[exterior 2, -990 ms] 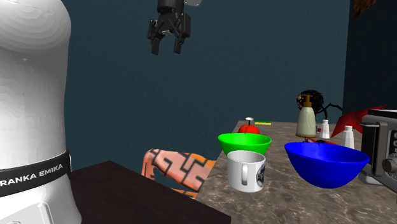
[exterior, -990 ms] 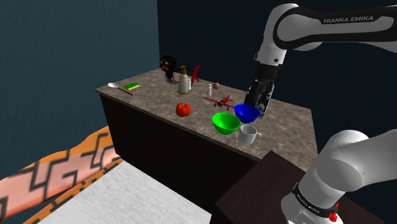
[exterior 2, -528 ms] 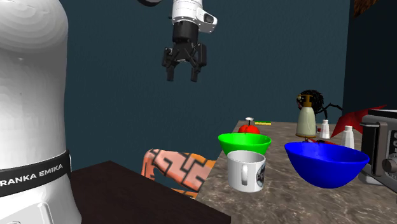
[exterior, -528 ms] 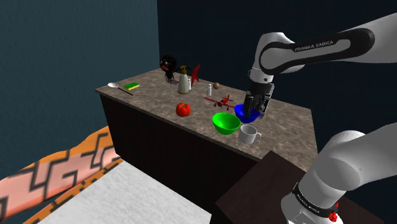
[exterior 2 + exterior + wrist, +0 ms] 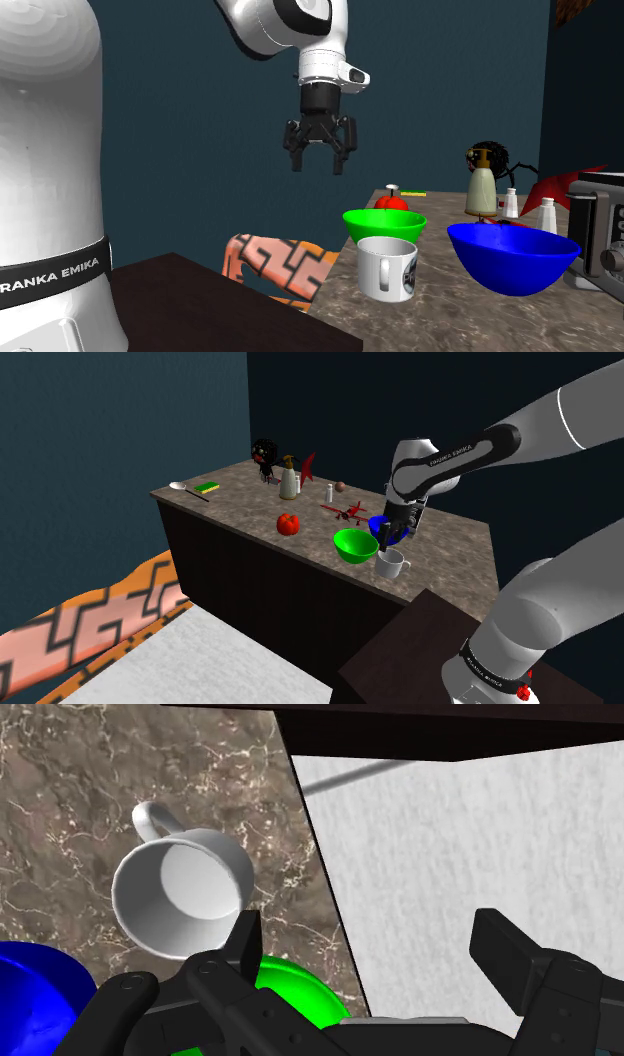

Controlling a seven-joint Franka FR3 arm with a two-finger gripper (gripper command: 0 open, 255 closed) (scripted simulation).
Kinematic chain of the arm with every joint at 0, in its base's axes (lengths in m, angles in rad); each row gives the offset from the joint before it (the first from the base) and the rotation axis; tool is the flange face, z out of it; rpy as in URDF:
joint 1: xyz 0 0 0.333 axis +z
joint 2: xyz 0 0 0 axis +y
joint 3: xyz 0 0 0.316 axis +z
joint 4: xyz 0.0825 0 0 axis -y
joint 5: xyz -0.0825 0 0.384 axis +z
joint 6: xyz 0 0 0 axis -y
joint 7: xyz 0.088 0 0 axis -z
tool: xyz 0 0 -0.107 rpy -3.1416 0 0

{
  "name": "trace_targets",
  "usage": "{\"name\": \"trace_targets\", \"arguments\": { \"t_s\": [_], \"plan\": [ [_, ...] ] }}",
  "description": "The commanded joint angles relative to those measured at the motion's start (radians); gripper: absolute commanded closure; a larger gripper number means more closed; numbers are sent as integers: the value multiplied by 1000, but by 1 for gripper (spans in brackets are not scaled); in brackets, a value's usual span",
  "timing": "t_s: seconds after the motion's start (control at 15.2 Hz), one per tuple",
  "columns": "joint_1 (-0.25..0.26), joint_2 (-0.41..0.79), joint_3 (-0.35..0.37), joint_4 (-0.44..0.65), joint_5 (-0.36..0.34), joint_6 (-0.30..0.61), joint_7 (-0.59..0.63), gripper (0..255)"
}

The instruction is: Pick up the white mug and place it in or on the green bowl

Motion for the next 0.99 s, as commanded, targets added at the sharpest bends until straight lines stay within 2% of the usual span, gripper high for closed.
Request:
{"name": "trace_targets", "arguments": {
  "t_s": [0.0, 0.59, 0.92],
  "plan": [
    [-12, 57, -13, -13, -18, 77, -12, 0],
    [-59, 415, -71, 64, -55, 383, -77, 0],
    [-63, 476, -69, 62, -43, 446, -86, 0]
  ]
}}
